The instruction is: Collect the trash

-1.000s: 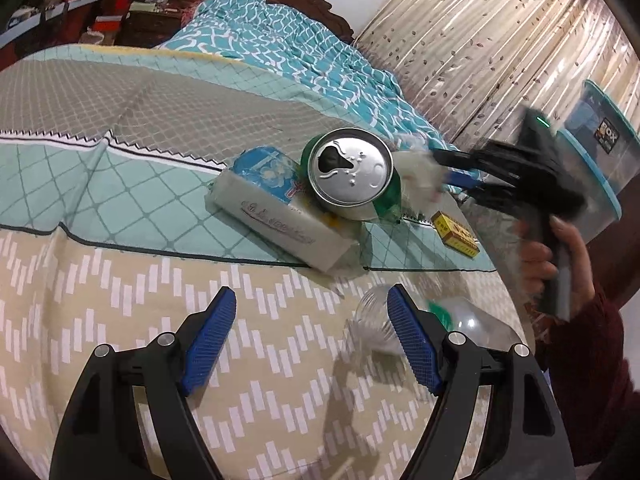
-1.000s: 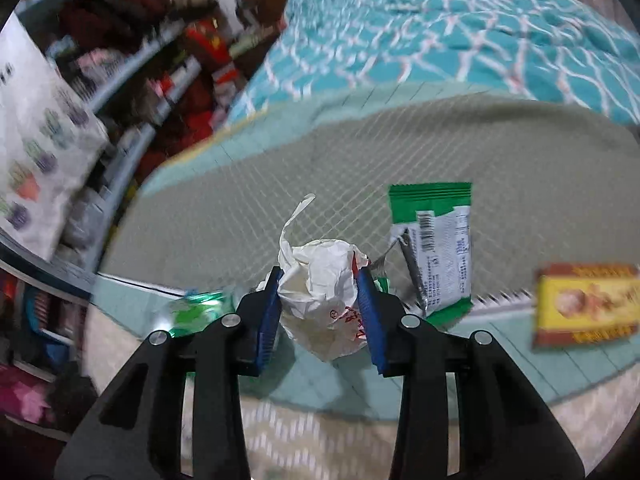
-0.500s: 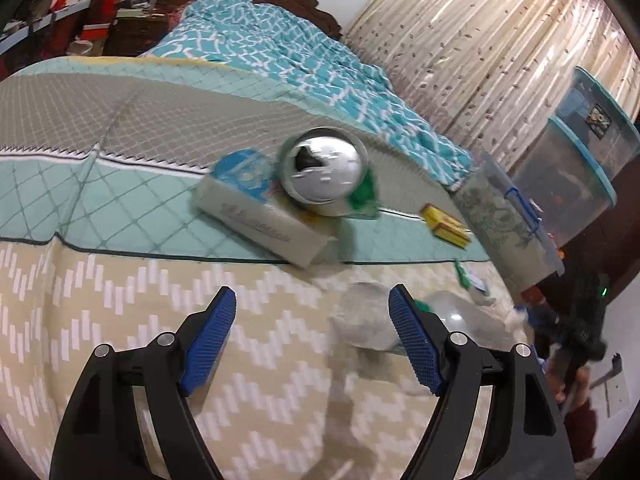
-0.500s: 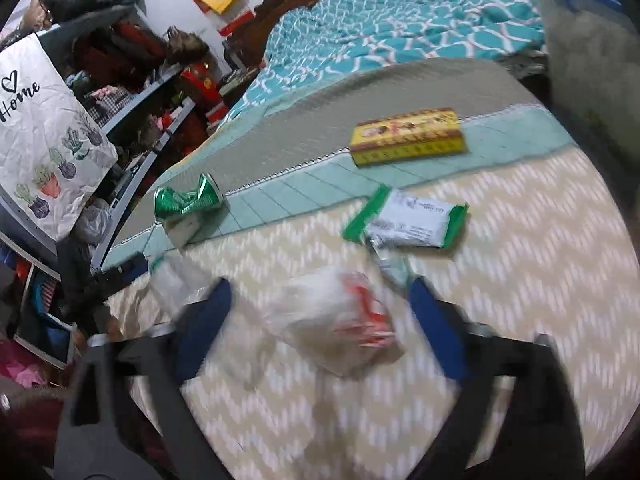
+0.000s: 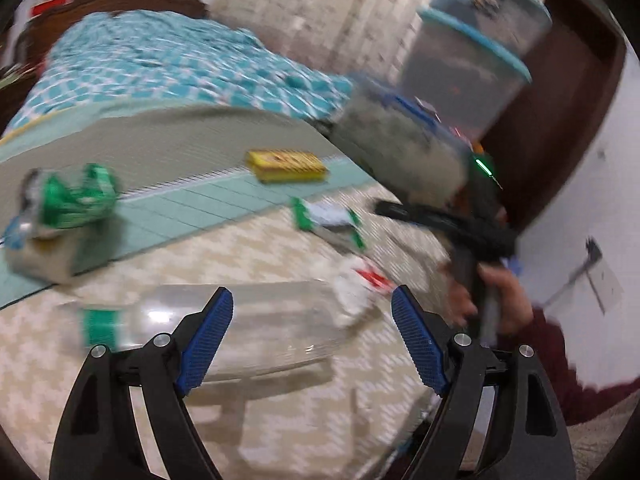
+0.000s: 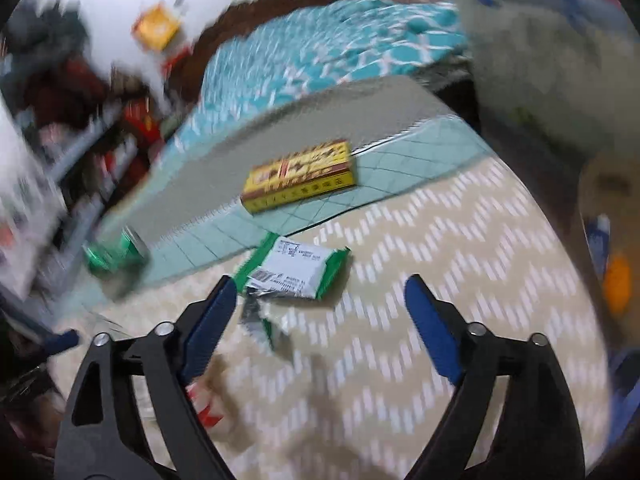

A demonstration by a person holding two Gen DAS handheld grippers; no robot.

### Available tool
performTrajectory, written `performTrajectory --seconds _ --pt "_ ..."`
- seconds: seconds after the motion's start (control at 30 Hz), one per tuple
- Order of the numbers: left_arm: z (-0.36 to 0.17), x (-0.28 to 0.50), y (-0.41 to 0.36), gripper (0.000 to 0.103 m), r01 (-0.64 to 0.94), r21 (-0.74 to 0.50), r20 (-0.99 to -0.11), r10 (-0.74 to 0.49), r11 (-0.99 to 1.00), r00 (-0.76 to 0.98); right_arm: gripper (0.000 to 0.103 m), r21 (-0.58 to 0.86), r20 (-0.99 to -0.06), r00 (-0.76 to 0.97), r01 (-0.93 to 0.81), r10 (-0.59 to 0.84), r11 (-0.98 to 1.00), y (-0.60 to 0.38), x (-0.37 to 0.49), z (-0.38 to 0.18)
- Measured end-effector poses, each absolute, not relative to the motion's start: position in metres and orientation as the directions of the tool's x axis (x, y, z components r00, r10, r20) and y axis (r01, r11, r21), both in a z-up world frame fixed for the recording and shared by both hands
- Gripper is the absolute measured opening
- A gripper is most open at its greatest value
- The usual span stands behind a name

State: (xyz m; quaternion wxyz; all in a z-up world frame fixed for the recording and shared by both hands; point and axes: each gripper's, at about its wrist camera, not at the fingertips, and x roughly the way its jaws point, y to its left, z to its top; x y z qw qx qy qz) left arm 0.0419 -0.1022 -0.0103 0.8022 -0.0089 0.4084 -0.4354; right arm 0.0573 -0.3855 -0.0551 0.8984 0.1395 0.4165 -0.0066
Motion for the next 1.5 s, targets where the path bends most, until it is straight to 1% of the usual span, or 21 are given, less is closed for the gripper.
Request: performTrajectory --seconds 0.03,0.1,0.13,0.23,0.3,0.37,0.43,0.47,0.5,0.53,0.57,0.63,0.77,0.87,0.97,1.03,1.07,1.13,1.17,1.3,1.5 --pt "-0.012 0.036 -0.110 0.078 0.706 -0.359 -0.659 -0.701 0.610 0.272 0.091 0.202 -0.768 0.633 0.090 0.101 0.975 -0.377 0.068 -0.055" --pt "-0.015 0.028 -0.121 0.078 0.723 -0.343 -0.675 -0.693 0.600 0.255 0.098 0.153 -0.787 0.605 0.002 0.121 0.988 -0.362 0.082 -0.057" --pt "-0.017 0.027 -0.123 0.078 0.727 -0.336 -0.681 -0.688 0.599 0.252 0.099 0.107 -0.800 0.587 -0.061 0.123 0.992 -0.351 0.091 -0.059" --pt "-0.023 0.027 -0.127 0.078 0.719 -0.339 -0.698 -0.674 0.607 0.240 0.099 -0.020 -0.850 0.522 -0.169 0.072 0.985 -0.335 0.113 -0.074" --pt "-0.023 0.028 -0.126 0.078 0.714 -0.340 -0.700 -0.672 0.611 0.242 0.099 -0.031 -0.877 0.477 -0.184 0.061 0.982 -0.335 0.121 -0.085" --pt "-0.023 0.028 -0.128 0.078 0.717 -0.329 -0.706 -0.665 0.615 0.246 0.099 0.008 -0.875 0.476 -0.166 0.087 0.986 -0.351 0.124 -0.089" --pt "-0.022 0.028 -0.129 0.078 0.721 -0.319 -0.708 -0.660 0.616 0.250 0.085 0.006 -0.861 0.502 -0.142 0.077 0.990 -0.362 0.118 -0.084" --pt "-0.022 0.028 -0.131 0.078 0.727 -0.309 -0.711 -0.657 0.613 0.252 0.068 0.007 -0.855 0.514 -0.120 0.069 0.993 -0.368 0.112 -0.082" --pt "-0.022 0.028 -0.133 0.078 0.732 -0.300 -0.712 -0.654 0.612 0.254 0.040 0.009 -0.851 0.523 -0.096 0.058 0.995 -0.374 0.107 -0.080" --pt "-0.021 0.028 -0.136 0.078 0.738 -0.290 -0.714 -0.651 0.609 0.256 0.025 0.025 -0.850 0.523 -0.061 0.054 0.998 -0.384 0.101 -0.079" --pt "-0.021 0.028 -0.141 0.078 0.750 -0.272 -0.718 -0.646 0.603 0.259 0.016 0.052 -0.847 0.528 -0.028 0.059 0.998 -0.393 0.094 -0.079" --pt "-0.019 0.028 -0.153 0.081 0.772 -0.241 -0.721 -0.641 0.588 0.263 0.009 0.089 -0.835 0.547 0.030 0.058 0.996 -0.411 0.073 -0.080" --pt "-0.022 0.029 -0.182 0.086 0.822 -0.154 -0.737 -0.618 0.548 0.274 0.009 0.273 -0.768 0.622 0.103 0.153 0.956 -0.439 0.020 -0.075" --pt "-0.032 0.036 -0.207 0.086 0.848 -0.106 -0.780 -0.573 0.519 0.253 0.009 0.392 -0.699 0.685 0.129 0.204 0.911 -0.452 -0.019 -0.069" --pt "-0.047 0.041 -0.232 0.085 0.870 -0.018 -0.830 -0.493 0.493 0.262 0.009 0.475 -0.642 0.732 0.144 0.230 0.868 -0.465 -0.049 -0.066" --pt "-0.056 0.046 -0.245 0.072 0.877 -0.007 -0.857 -0.455 0.480 0.243 0.009 0.507 -0.612 0.755 0.147 0.236 0.849 -0.470 -0.064 -0.064" --pt "-0.062 0.049 -0.254 0.056 0.886 -0.001 -0.878 -0.425 0.464 0.221 0.009 0.515 -0.603 0.763 0.150 0.233 0.844 -0.471 -0.066 -0.064" --pt "-0.061 0.047 -0.260 0.046 0.891 0.040 -0.873 -0.419 0.453 0.252 0.009 0.520 -0.591 0.777 0.163 0.216 0.838 -0.476 -0.073 -0.063" --pt "-0.059 0.048 -0.268 0.044 0.899 0.026 -0.879 -0.419 0.436 0.228 0.009 0.519 -0.588 0.783 0.173 0.203 0.837 -0.481 -0.076 -0.064" --pt "-0.050 0.052 -0.289 0.043 0.904 -0.038 -0.867 -0.464 0.426 0.182 0.009 0.533 -0.574 0.804 0.223 0.155 0.816 -0.502 -0.085 -0.067" --pt "-0.029 0.060 -0.348 0.044 0.896 -0.204 -0.831 -0.554 0.395 0.055 0.009 0.537 -0.571 0.820 0.330 0.046 0.776 -0.543 -0.112 -0.070"
